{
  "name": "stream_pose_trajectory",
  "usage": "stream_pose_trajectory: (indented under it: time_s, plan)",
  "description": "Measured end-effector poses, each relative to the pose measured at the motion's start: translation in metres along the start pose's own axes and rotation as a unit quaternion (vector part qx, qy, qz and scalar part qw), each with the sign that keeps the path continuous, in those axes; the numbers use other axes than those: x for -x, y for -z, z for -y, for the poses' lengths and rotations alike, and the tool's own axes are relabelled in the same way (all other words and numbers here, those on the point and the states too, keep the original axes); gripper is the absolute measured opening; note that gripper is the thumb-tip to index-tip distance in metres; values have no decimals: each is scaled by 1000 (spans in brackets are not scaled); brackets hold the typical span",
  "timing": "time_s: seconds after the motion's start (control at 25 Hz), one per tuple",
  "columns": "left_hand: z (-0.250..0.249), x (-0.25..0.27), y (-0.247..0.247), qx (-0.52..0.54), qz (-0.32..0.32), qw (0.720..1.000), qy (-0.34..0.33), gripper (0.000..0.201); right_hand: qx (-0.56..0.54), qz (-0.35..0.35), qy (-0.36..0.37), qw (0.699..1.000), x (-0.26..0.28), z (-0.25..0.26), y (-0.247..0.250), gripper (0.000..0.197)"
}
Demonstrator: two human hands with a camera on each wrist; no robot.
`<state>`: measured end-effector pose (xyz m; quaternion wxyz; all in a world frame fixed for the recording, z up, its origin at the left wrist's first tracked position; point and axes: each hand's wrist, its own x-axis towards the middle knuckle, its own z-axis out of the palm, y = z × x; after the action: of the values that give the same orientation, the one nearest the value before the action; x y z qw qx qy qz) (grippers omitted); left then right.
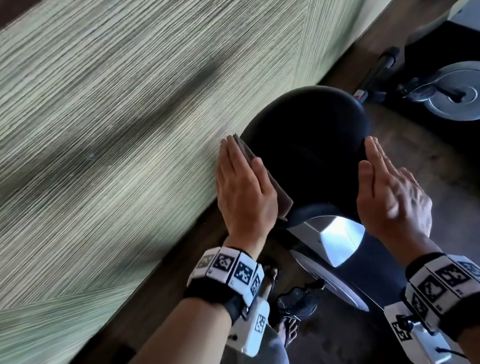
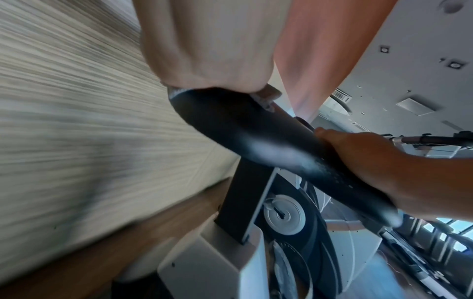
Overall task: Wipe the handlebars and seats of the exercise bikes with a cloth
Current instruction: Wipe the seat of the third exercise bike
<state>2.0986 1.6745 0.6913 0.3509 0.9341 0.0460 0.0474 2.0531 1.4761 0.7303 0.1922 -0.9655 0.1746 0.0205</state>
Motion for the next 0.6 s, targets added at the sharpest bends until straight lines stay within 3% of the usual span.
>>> stream_pose_trajectory:
  time_s: [0.16, 0.24, 0.4, 0.52, 0.6]
  plan:
    - [-1, -48, 3, 47, 69, 992, 91, 53, 3, 0, -9, 1000, 1, 2, 0, 52]
    - [0, -51, 2, 42, 63, 991, 107, 56, 0, 0, -9, 1000, 1, 2, 1, 52]
    - [1, 5, 1, -12, 5, 1000, 8, 66, -2, 3, -10, 1000, 1, 3, 2, 51]
    - [10, -4, 6, 4, 50, 998, -25, 67, -3, 0, -14, 1000, 3, 6, 4, 51]
    - [14, -30, 7, 62, 87, 994, -1, 63, -3, -2, -14, 1000, 2, 6, 4, 50]
